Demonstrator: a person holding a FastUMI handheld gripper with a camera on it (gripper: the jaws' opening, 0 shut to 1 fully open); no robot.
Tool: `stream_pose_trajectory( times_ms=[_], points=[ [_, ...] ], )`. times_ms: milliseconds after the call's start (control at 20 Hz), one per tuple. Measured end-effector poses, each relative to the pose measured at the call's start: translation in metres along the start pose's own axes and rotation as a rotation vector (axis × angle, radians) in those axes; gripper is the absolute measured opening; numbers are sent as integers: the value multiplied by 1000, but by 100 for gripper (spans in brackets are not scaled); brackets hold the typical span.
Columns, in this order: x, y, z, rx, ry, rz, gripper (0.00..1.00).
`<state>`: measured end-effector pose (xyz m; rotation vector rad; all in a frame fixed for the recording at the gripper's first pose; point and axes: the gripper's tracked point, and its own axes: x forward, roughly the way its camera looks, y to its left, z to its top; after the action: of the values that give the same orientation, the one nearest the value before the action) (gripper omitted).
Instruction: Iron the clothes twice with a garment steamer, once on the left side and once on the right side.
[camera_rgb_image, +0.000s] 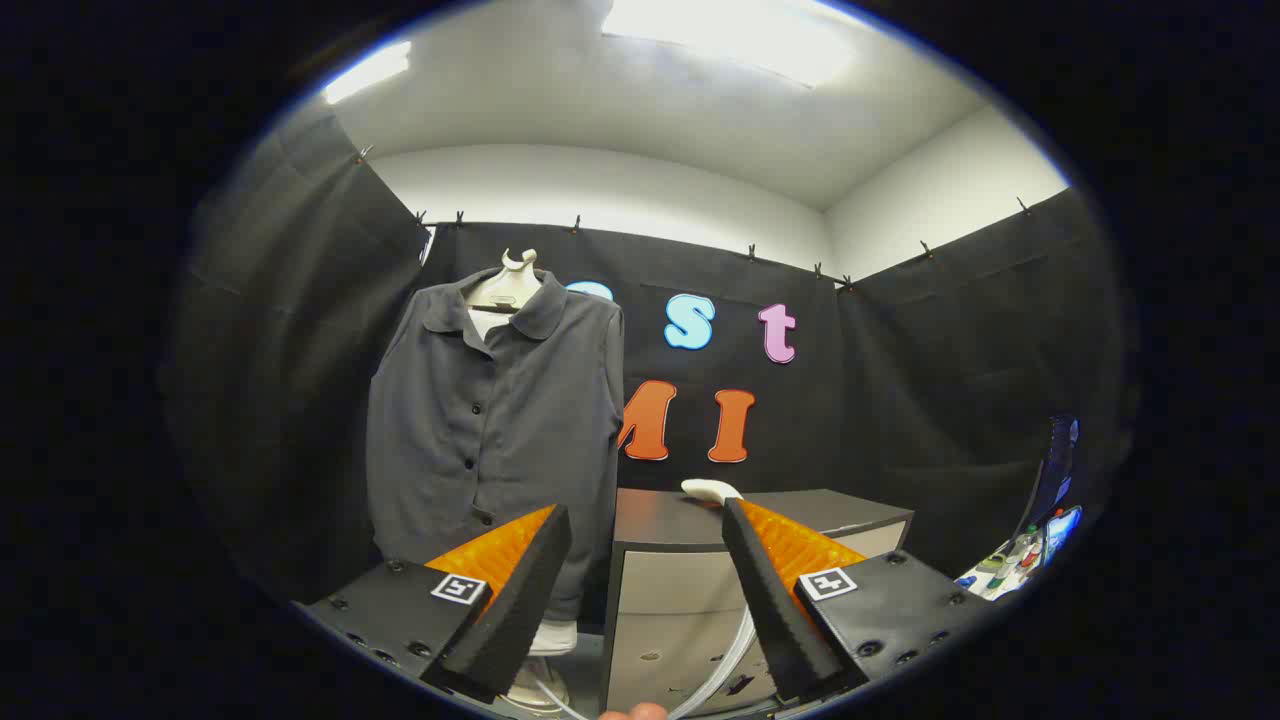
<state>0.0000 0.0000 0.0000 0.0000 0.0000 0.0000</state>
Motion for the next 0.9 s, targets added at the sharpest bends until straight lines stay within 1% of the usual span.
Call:
stream_pose_trajectory(
  times_ms=[250, 400, 900],
  points=[
    [5, -2, -7, -25, 29, 1, 98],
    [6, 2, -3, -28, 13, 26, 98],
    [9, -5, -1, -29, 17, 8, 98]
  ],
)
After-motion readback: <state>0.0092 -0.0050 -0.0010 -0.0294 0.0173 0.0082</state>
